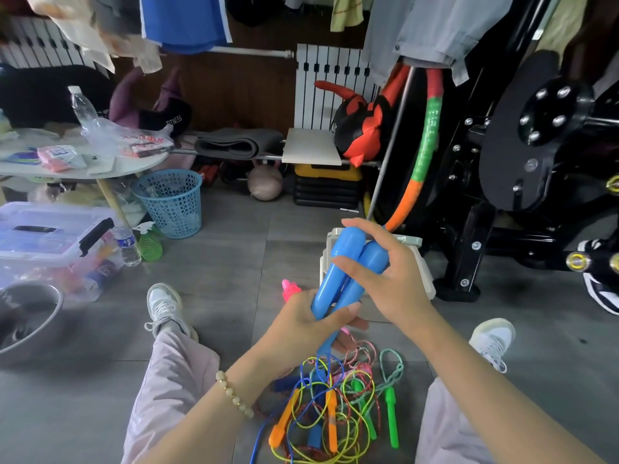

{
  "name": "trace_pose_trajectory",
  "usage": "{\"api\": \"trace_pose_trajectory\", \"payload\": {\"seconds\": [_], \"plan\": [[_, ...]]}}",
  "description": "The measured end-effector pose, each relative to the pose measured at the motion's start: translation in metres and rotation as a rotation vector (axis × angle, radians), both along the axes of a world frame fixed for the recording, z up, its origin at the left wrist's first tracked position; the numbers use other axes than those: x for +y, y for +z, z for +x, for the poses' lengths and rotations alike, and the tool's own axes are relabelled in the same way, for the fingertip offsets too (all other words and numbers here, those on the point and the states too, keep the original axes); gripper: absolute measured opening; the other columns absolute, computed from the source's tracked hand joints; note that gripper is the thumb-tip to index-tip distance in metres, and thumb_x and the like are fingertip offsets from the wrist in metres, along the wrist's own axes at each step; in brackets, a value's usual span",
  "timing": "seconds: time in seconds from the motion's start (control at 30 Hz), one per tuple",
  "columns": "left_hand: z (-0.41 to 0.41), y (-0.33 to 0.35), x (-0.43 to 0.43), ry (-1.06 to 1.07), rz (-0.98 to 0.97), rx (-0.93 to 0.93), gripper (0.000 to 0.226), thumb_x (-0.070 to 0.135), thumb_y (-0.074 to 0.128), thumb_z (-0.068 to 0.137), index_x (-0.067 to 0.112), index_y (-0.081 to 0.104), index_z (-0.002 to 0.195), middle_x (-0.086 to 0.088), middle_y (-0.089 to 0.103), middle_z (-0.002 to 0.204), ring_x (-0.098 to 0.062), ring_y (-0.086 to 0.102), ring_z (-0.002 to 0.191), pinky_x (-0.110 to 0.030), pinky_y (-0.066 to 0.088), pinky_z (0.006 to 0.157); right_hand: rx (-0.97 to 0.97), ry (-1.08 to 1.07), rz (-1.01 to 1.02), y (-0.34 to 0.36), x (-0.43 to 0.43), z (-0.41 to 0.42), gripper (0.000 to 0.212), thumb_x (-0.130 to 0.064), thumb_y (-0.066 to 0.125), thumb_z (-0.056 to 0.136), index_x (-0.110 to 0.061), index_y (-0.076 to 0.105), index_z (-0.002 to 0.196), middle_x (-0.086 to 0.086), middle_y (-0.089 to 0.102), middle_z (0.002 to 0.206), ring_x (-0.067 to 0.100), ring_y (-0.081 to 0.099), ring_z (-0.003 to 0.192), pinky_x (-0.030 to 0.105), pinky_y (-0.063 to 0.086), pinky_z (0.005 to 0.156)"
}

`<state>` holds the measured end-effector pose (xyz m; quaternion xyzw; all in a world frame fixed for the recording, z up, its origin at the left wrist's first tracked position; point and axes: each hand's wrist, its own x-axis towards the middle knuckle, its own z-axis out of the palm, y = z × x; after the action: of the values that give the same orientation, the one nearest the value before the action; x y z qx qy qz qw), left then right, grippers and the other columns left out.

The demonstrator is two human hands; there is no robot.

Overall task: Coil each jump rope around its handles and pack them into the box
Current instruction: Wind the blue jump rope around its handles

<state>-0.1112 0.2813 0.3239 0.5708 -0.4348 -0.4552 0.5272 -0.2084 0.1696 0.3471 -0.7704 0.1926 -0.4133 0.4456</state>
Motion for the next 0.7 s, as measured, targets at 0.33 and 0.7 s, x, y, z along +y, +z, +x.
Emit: {"api": "trace_pose_trajectory", "payload": {"seconds": [0.33, 0.7], "plan": [[0.0076, -0.002, 0.0035, -0.013, 0.018, -0.081, 0.017, 0.023, 0.06, 0.091, 0.006, 0.058, 0.09, -0.003, 0.073, 0.073, -0.013, 0.06, 0.048, -0.021, 0.051, 0.05, 0.057, 0.019, -0.033, -0.0014, -0.001, 0.0021, 0.038, -0.028, 0.073, 0.074, -0.032, 0.061, 0.109, -0.024, 0.06, 0.103, 0.008, 0.058, 0.1, 0.03, 0.047, 0.093], [0.0085, -0.0062, 0.0042, -0.1, 0.024, -0.078, 0.021, 0.029, 0.061, 0.088, 0.008, 0.061, 0.092, -0.014, 0.073, 0.085, -0.017, 0.066, 0.061, -0.029, 0.058, 0.063, 0.063, 0.021, 0.018, -0.0074, -0.0035, -0.0015, 0.039, -0.028, 0.072, 0.074, -0.03, 0.061, 0.112, -0.013, 0.062, 0.107, 0.007, 0.058, 0.099, 0.026, 0.047, 0.091]]}}
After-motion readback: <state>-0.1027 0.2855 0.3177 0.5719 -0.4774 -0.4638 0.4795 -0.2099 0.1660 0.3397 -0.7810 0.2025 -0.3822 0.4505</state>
